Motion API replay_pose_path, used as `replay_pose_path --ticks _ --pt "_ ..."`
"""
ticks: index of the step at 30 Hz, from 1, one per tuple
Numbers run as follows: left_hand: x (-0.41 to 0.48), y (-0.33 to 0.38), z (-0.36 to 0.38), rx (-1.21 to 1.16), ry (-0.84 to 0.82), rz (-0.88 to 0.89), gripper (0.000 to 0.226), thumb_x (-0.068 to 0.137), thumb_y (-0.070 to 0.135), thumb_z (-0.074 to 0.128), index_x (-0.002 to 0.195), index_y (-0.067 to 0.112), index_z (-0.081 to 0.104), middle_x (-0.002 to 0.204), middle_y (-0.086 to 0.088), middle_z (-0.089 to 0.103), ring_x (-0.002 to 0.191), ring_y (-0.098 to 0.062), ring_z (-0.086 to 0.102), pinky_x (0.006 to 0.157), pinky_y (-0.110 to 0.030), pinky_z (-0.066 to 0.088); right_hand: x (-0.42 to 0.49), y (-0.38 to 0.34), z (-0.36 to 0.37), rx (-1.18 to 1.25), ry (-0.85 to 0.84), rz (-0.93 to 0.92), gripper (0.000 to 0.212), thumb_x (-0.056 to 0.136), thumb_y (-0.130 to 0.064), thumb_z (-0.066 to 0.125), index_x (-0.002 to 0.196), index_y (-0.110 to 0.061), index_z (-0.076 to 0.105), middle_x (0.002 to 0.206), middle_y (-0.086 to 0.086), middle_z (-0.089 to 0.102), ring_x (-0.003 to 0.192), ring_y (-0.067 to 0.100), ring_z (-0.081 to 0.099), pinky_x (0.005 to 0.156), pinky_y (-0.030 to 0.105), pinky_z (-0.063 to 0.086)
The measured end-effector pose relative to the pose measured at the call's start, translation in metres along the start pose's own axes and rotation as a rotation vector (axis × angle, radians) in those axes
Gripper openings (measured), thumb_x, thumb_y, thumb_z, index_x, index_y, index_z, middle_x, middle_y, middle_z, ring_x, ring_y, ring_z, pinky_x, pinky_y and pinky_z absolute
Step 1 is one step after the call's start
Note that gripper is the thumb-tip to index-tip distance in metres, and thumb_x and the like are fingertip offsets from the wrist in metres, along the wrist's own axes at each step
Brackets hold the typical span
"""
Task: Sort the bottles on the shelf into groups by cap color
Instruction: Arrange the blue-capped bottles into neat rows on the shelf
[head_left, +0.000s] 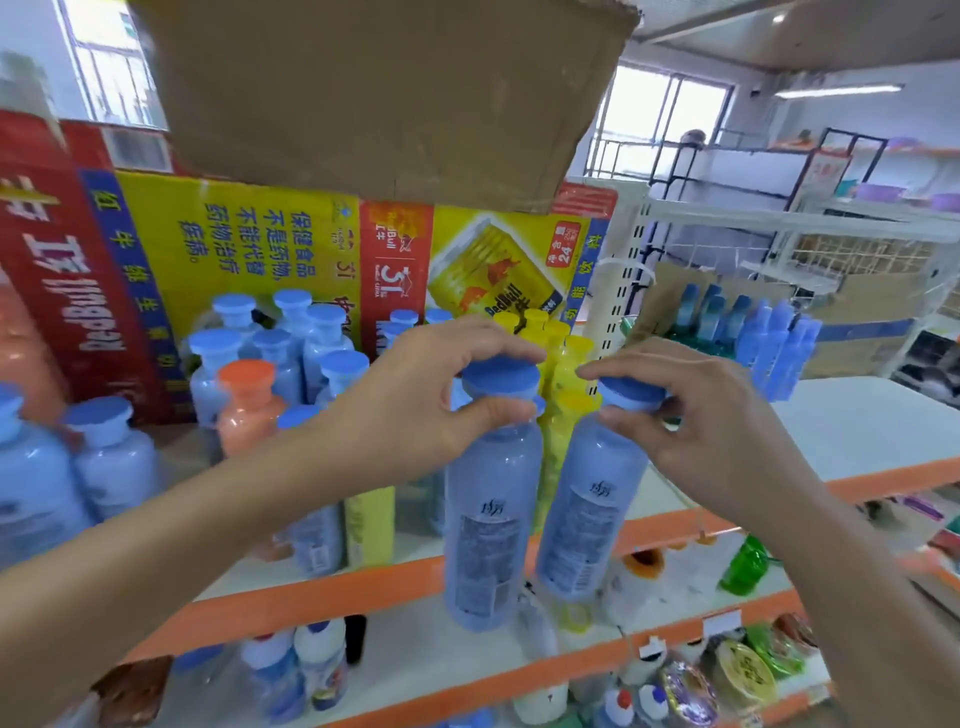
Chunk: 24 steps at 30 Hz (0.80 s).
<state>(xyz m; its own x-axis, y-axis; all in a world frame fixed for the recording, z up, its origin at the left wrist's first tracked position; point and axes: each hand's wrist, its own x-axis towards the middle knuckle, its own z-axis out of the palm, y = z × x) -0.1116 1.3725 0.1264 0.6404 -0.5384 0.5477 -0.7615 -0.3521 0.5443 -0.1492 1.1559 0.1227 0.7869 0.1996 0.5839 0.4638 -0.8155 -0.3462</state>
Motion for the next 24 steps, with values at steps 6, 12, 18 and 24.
replay_pose_path --ticks 6,12,18,24 --pt "-0.014 -0.006 -0.037 0.024 0.144 -0.035 0.029 0.076 0.038 0.057 0.103 0.03 0.06 0.105 0.016 0.06 0.1 0.002 0.055 0.088 -0.021 0.045 0.033 -0.035 0.021 0.054 0.011 -0.059 0.028 0.08 -0.017 0.07 0.105 -0.028 0.069 0.096 -0.009 0.062 0.091 0.014 0.058 0.073 0.035 0.049" --pt "0.001 -0.005 -0.073 0.042 0.331 -0.039 0.025 0.077 0.035 0.056 0.099 0.024 0.062 0.095 0.014 0.063 0.088 -0.004 0.06 0.074 -0.016 0.047 0.078 -0.059 0.023 0.092 0.081 -0.149 0.025 0.082 -0.02 0.067 0.106 -0.027 0.069 0.089 -0.014 0.057 0.084 0.007 0.052 0.076 0.031 0.046" --pt "0.037 -0.003 -0.109 0.09 0.467 0.01 0.023 0.079 0.036 0.056 0.094 0.022 0.066 0.086 0.015 0.063 0.073 0.006 0.055 0.065 -0.007 0.04 0.134 -0.07 0.011 0.079 0.171 -0.233 0.029 0.077 -0.026 0.062 0.106 -0.025 0.069 0.091 -0.014 0.06 0.089 0.01 0.057 0.078 0.028 0.044" --pt "0.082 -0.015 -0.13 0.152 0.543 0.02 0.013 0.08 0.034 0.06 0.087 0.025 0.066 0.078 0.017 0.061 0.068 0.007 0.053 0.063 -0.01 0.043 0.184 -0.067 0.012 0.044 0.182 -0.257 0.029 0.079 -0.025 0.065 0.108 -0.024 0.068 0.109 -0.006 0.067 0.101 0.013 0.059 0.089 0.037 0.047"
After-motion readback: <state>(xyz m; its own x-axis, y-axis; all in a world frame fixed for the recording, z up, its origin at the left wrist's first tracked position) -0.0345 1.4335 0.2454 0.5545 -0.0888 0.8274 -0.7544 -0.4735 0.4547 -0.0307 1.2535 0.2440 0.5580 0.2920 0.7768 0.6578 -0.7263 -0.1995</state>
